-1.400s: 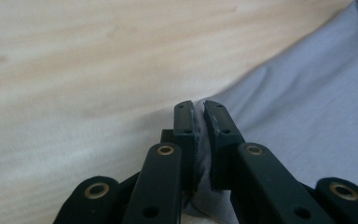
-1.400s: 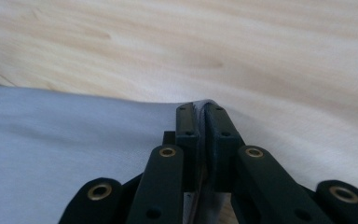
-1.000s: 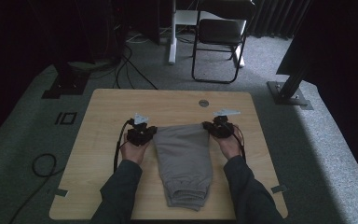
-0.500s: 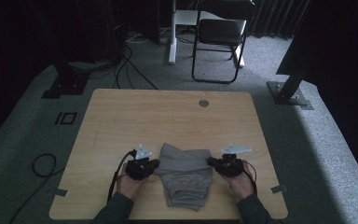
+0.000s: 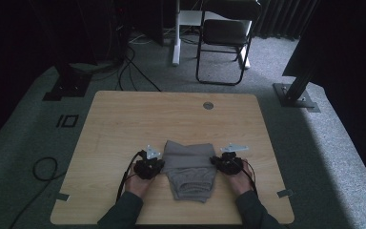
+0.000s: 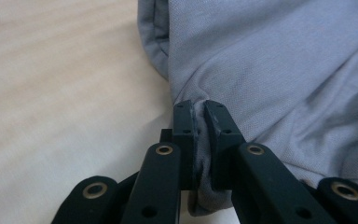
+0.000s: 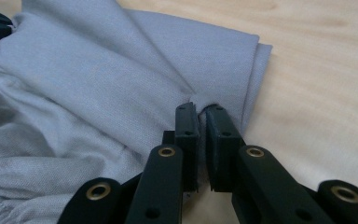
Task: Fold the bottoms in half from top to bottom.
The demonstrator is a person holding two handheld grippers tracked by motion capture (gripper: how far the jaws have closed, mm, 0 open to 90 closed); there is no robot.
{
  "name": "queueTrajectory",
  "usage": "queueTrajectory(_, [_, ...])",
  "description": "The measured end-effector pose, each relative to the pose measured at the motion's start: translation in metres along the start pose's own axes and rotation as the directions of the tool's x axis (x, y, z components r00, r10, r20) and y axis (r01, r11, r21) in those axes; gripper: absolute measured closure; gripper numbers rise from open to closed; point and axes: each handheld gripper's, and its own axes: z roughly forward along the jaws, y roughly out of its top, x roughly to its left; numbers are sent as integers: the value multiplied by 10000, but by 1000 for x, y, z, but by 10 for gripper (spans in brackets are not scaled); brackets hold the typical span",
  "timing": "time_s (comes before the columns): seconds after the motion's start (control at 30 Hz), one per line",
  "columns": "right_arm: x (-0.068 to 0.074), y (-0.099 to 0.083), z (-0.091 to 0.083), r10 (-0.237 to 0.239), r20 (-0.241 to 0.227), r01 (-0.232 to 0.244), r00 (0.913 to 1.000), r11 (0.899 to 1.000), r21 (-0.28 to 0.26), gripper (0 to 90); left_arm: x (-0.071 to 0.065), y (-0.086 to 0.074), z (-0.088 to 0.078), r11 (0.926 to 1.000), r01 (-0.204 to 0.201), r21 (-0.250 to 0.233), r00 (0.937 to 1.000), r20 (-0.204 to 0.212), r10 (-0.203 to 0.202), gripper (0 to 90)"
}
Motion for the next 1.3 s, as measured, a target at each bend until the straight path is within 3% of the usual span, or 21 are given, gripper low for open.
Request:
queueTrajectory(0.3, [-21, 30, 28, 217, 658, -206, 9976, 9996, -171, 845, 25, 38, 34, 9996, 290, -19, 9962, -821, -290, 845])
queueTrajectory(0.43, [-27, 38, 35, -1, 726, 18, 9974, 9997, -245, 846, 33, 47, 37, 9987, 494, -109, 9949, -874, -502, 845])
queueTrajectory(0.5, [-30, 44, 34, 139, 702, -117, 9974, 9994, -322, 847, 36, 51, 28, 9964, 725, -448, 9941, -769, -758, 847])
queueTrajectory(0.63, [-25, 54, 8, 150, 505, -87, 9986, 9924, -1231, 846, 32, 57, -8, 9894, 376, -1402, 9979, -460, -445, 847])
queueTrajectory(0.7, [-20, 56, -8, 25, 404, 42, 9992, 9863, -1648, 846, 28, 57, -29, 9807, 329, -1927, 9990, -218, -378, 847])
queueTrajectory(0.8, [-11, 52, -29, -156, 167, 187, 9997, 9784, -2058, 842, 21, 49, -47, 9730, 275, -2292, 9996, 159, -245, 838])
queueTrajectory(0.9, [-2, 36, -42, -129, -133, 97, 9998, 9764, -2159, 835, 12, 30, -55, 9762, 263, -2154, 9980, 613, -134, 797])
queueTrajectory(0.93, [1, 27, -43, -218, -165, 182, 9996, 9810, -1933, 827, 10, 22, -56, 9778, 309, -2073, 9962, 865, -131, 766])
queueTrajectory(1.03, [3, 8, -42, -261, -456, 202, 9986, 9918, -1264, 709, 9, 8, -57, 9816, 293, -1886, 9955, 944, -116, 676])
queueTrajectory(1.13, [0, 0, -47, 42, -429, -102, 9991, 9899, -1411, 635, 14, 7, -58, 9814, 406, -1878, 9955, 919, -236, 641])
queueTrajectory(1.3, [-7, 10, -53, 497, -270, -537, 9984, 9832, -1743, 633, 19, 22, -49, 9823, 568, -1786, 9932, 1100, -374, 610])
